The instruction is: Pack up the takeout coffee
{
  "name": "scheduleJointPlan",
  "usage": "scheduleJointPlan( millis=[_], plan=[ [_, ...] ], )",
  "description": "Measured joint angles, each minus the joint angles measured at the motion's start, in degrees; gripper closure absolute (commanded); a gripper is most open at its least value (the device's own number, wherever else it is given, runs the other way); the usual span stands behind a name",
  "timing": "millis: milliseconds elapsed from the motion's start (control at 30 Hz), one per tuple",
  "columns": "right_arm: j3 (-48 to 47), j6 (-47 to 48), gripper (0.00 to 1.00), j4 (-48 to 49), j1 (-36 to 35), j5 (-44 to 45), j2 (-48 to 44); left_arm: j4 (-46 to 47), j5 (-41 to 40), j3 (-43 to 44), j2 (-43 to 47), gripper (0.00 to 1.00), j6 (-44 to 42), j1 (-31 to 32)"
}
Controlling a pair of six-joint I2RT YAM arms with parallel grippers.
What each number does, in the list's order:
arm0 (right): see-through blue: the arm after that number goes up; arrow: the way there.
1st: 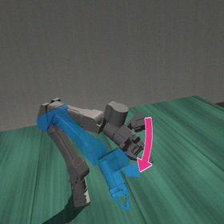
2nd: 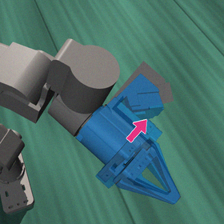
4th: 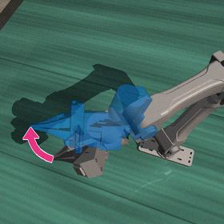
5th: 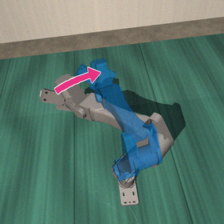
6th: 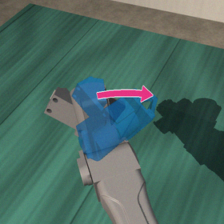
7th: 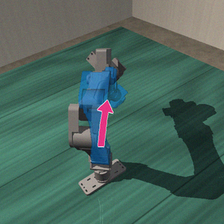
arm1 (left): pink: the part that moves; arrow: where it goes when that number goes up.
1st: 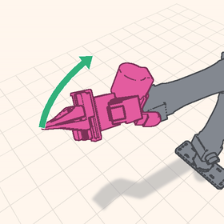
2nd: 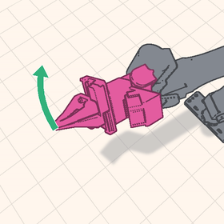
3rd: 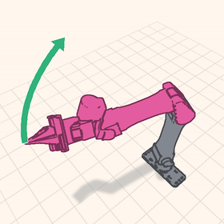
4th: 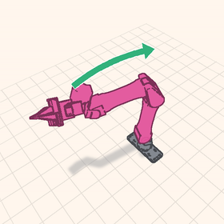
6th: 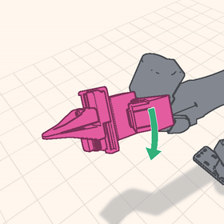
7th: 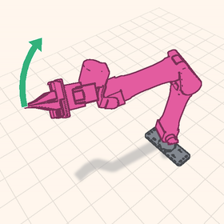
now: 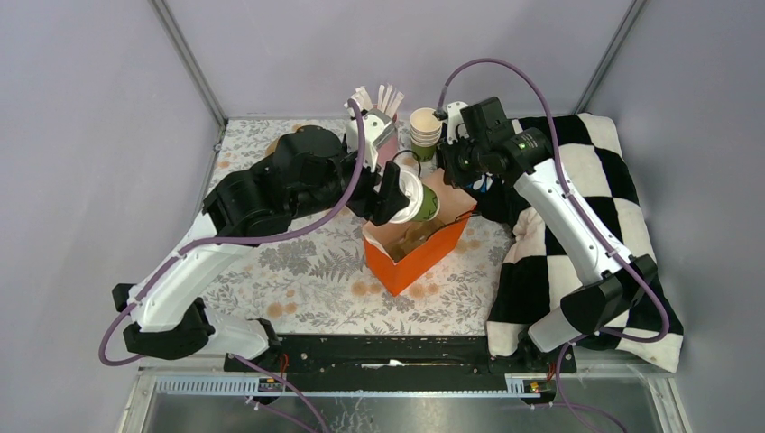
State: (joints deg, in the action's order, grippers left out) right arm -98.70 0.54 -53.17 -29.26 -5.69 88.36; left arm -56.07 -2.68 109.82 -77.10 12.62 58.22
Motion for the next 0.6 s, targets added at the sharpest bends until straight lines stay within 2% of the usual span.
scheduleJointPlan(
  millis=[200, 400, 600],
  plan=[
    [-1.18, -2.62, 1.00, -0.26, -1.64, 0.94, 0.00, -0.66, -0.87, 0.07, -0.11, 0.45, -0.20, 1.46],
    [-6.67, -4.81, 1.00, -0.52, -6.45, 4.02, 0.00, -0.87, -2.32, -1.29, -0.17, 0.47, -0.59, 3.52],
    [-7.23, -7.26, 1.00, -0.85, -8.31, 6.67, -0.20, -1.70, -6.64, -3.96, -0.22, 0.47, -0.59, 6.32]
  ],
)
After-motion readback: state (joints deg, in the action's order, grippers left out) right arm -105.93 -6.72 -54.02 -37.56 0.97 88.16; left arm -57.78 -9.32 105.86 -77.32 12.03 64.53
